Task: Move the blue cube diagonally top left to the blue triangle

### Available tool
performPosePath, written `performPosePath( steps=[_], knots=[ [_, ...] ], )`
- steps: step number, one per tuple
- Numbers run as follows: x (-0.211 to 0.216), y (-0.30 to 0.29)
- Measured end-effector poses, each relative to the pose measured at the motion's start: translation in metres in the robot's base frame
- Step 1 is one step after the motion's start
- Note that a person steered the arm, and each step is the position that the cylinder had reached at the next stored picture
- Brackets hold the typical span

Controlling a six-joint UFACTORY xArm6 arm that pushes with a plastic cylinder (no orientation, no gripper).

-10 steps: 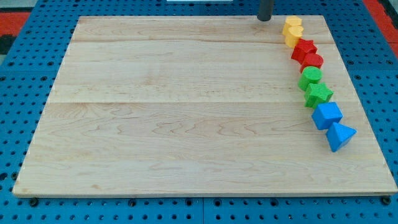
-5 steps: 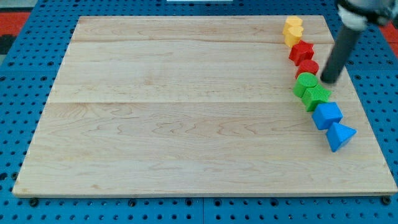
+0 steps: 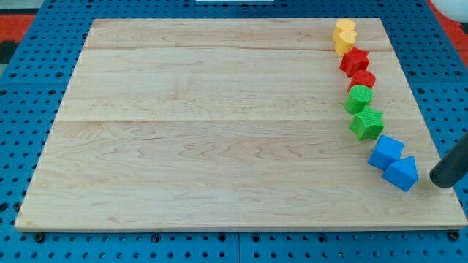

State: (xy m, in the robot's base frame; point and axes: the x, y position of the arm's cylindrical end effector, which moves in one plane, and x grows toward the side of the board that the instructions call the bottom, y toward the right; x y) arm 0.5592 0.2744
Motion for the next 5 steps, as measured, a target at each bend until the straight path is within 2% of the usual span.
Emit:
performPosePath(
  steps=[5],
  knots=[
    [0.000, 0.029]
  ],
)
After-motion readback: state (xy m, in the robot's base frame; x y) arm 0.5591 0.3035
